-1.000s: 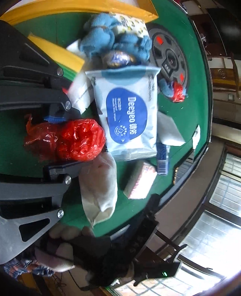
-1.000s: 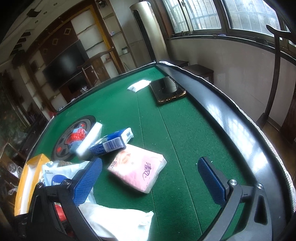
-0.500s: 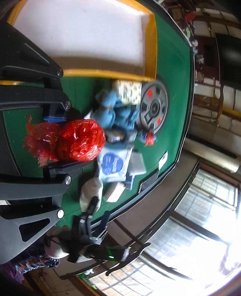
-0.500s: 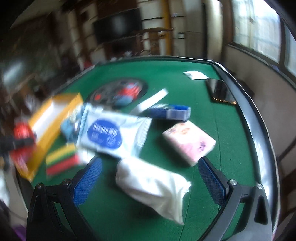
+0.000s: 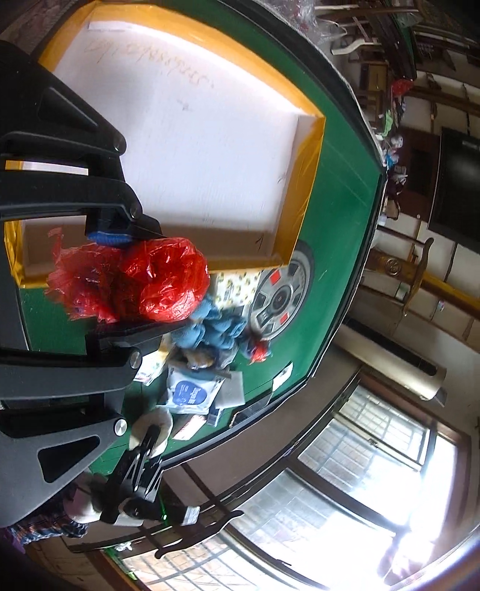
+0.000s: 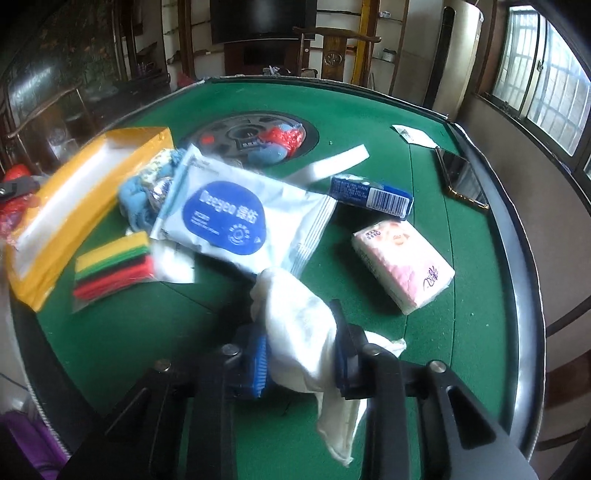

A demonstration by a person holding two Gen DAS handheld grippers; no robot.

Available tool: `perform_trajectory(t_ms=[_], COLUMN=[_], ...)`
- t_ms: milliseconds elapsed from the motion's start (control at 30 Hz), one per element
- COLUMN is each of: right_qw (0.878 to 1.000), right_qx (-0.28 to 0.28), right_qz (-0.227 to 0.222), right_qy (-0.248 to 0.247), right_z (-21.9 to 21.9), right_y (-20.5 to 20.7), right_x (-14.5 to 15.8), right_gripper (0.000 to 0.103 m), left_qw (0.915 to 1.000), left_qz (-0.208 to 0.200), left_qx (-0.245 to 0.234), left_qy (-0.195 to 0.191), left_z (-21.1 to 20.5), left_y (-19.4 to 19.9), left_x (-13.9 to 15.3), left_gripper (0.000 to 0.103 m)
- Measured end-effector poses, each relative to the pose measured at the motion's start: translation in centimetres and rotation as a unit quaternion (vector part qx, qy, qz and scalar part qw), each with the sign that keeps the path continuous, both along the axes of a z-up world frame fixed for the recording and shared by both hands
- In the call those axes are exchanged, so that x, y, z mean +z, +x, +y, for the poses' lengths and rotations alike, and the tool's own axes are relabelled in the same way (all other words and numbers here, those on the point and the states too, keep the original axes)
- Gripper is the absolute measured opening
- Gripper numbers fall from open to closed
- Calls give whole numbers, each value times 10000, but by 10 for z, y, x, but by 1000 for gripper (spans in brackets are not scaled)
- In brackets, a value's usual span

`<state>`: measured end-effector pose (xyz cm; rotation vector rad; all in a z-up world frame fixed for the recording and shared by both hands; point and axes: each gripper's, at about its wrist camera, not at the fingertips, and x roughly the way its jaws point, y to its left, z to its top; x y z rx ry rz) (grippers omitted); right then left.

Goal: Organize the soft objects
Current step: 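Carry the red bag and white cloth into the yellow box and release both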

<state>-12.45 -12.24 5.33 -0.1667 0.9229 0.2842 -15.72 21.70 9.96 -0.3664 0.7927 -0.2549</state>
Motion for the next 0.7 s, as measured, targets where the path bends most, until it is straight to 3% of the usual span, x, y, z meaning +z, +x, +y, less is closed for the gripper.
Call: perform_trajectory(t_ms=[167, 333, 433, 700], right_qw=[9986, 9868, 9752, 9643], right_qx=[228, 819, 1071, 984], right_qz=[-173, 27, 349, 872], right_qy=[438, 1394, 1907, 2297], right_z=[18, 68, 112, 214], right_y=[-15, 6, 36, 109], right_x=[42, 73, 73, 45], right_gripper=[26, 26, 26, 26], left_qw=[9998, 9990, 9986, 9942], left_qz=[15, 232, 369, 760], left_qx=[162, 296, 343, 476], left_qy=[-117, -227, -177, -598], left_z=[23, 49, 61, 83], left_y=[3, 23, 41, 104], left_x=[-2, -6, -9, -27], left_gripper=[29, 29, 29, 29])
